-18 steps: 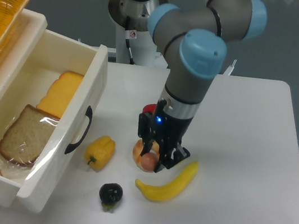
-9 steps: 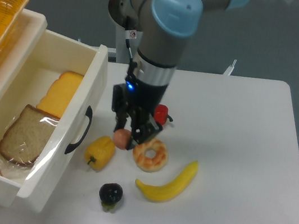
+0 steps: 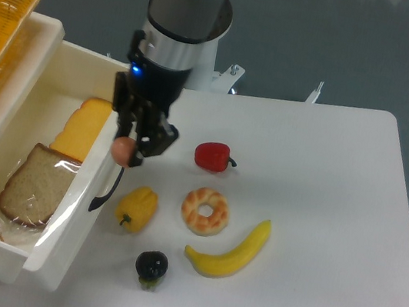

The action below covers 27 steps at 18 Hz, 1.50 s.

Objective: Place the egg in the upper white drawer
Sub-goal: 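Lift the egg and carry it over the open white drawer, then lower the egg into the drawer beside the cheese slice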

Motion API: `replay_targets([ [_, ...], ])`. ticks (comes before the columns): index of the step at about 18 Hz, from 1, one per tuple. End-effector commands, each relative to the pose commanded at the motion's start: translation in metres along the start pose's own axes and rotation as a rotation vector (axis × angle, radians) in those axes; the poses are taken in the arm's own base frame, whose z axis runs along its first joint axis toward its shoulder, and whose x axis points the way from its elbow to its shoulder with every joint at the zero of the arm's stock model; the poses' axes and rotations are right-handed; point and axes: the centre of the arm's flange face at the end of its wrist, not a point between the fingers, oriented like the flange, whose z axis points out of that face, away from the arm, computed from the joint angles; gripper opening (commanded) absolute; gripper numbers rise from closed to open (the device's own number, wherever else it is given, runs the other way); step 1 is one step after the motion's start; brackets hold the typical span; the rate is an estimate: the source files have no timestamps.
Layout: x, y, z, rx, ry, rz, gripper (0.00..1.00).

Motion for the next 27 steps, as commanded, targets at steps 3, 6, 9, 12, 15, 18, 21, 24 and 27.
replay_targets([
  [3,0.010,-0.011,0.005,0.004,0.013,0.021,0.16],
  [6,0.018,-0.018,0.010,0.000,0.031,0.038,0.16],
  [9,0.024,-0.022,0.017,-0.006,0.046,0.058,0.16],
  [12,0.029,-0.024,0.027,-0.014,0.065,0.101,0.16],
  [15,0.033,-0.019,0.036,-0.026,0.081,0.148,0.16],
  [18,0.041,-0.025,0.046,-0.043,0.097,0.201,0.16],
  [21,0.049,-0.029,0.060,-0.060,0.121,0.234,0.16],
  [24,0.055,-0.025,0.080,-0.090,0.156,0.264,0.16],
  [27,0.057,-0.024,0.088,-0.094,0.170,0.266,0.16],
])
